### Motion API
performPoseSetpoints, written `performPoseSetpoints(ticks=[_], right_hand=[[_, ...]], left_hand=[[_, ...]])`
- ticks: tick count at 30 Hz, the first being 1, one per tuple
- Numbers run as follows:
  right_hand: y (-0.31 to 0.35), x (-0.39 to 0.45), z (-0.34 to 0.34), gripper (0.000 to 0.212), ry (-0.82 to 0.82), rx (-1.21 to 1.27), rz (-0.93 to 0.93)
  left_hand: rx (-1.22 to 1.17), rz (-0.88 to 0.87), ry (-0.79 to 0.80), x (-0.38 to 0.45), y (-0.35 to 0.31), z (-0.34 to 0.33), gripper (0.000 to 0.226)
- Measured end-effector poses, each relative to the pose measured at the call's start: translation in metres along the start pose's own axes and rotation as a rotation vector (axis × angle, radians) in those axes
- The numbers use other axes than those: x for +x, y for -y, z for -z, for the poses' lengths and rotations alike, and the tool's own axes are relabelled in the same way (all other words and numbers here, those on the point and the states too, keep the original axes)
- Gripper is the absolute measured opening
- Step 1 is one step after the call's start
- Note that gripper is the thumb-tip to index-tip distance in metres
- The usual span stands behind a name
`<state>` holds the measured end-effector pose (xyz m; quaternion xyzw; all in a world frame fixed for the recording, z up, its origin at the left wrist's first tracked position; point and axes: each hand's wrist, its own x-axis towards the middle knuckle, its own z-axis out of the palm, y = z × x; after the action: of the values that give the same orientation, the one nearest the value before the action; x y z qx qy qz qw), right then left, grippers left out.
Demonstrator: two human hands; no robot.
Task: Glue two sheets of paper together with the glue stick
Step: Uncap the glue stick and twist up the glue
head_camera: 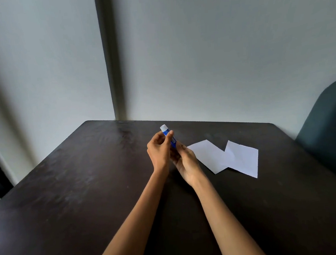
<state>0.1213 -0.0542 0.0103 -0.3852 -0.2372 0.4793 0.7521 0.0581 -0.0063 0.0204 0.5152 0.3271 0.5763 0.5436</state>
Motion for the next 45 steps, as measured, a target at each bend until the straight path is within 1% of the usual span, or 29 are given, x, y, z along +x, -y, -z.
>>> performPoseSetpoints(ticks=[1, 4, 5, 7, 9, 12, 13, 16, 18, 19, 22, 24, 27, 29, 32, 34, 37, 39, 42, 45], right_hand=[[-0.001, 0.001, -0.001, 0.027, -0.033, -0.031, 0.005], [-0.002, 0.004, -0.001, 0.038, -0.164, -0.060, -0.039], [-0.001, 0.005, 0.000, 0.039, -0.169, -0.050, -0.058], [-0.001, 0.005, 0.001, 0.038, -0.124, -0.030, -0.085], [-0.002, 0.001, 0.003, 0.038, -0.036, -0.005, -0.079], [-0.004, -0.003, 0.006, 0.033, 0.092, 0.003, -0.055], [-0.003, -0.003, 0.006, 0.034, 0.095, -0.026, -0.069], [-0.002, -0.003, 0.003, 0.043, 0.035, -0.058, -0.144], [-0.002, -0.003, 0.001, 0.046, 0.010, -0.040, -0.125], [-0.003, -0.003, 0.001, 0.046, 0.020, -0.049, -0.112], [-0.005, -0.008, 0.002, 0.038, 0.134, -0.056, -0.118], [-0.005, -0.009, 0.003, 0.036, 0.181, -0.089, -0.134], [-0.004, -0.010, 0.001, 0.041, 0.147, -0.172, -0.160], [-0.002, -0.008, 0.002, 0.047, 0.101, -0.138, -0.166], [0.000, -0.007, 0.004, 0.049, 0.128, -0.083, -0.164], [0.002, -0.009, 0.002, 0.049, 0.167, -0.085, -0.173], [-0.001, -0.009, 0.003, 0.044, 0.213, -0.152, -0.174], [-0.002, -0.007, 0.004, 0.040, 0.192, -0.160, -0.199], [-0.001, -0.003, 0.007, 0.044, 0.143, -0.089, -0.187], [-0.001, 0.000, 0.009, 0.043, 0.161, -0.027, -0.180]], left_hand=[[-0.002, 0.000, 0.030, -0.001, 0.000, -0.002, 0.016], [-0.076, -0.024, 0.162, -0.008, 0.002, -0.006, 0.007], [-0.104, -0.031, 0.181, -0.011, 0.002, -0.006, 0.007], [-0.127, -0.034, 0.170, -0.013, 0.001, -0.007, 0.009], [-0.116, -0.054, 0.144, -0.013, -0.001, -0.005, 0.010], [-0.098, -0.073, 0.125, -0.010, -0.002, 0.003, 0.019], [-0.095, -0.086, 0.133, -0.009, -0.002, 0.005, 0.019], [-0.107, -0.119, 0.201, -0.012, 0.000, 0.006, 0.012], [-0.122, -0.126, 0.234, -0.014, 0.001, 0.006, 0.011], [-0.114, -0.133, 0.224, -0.014, 0.001, 0.007, 0.011], [-0.081, -0.136, 0.154, -0.011, 0.004, 0.014, 0.016], [-0.086, -0.132, 0.131, -0.009, 0.005, 0.018, 0.016], [-0.085, -0.146, 0.153, -0.011, 0.002, 0.016, 0.012], [-0.097, -0.155, 0.189, -0.014, 0.002, 0.011, 0.013], [-0.121, -0.167, 0.196, -0.014, 0.004, 0.010, 0.011], [-0.105, -0.170, 0.141, -0.009, 0.005, 0.013, 0.012], [-0.079, -0.172, 0.074, -0.007, 0.007, 0.018, 0.014], [-0.053, -0.172, 0.082, -0.009, 0.005, 0.016, 0.014], [-0.035, -0.221, 0.140, -0.015, 0.004, 0.009, 0.013], [-0.038, -0.223, 0.134, -0.018, 0.005, 0.006, 0.011]])
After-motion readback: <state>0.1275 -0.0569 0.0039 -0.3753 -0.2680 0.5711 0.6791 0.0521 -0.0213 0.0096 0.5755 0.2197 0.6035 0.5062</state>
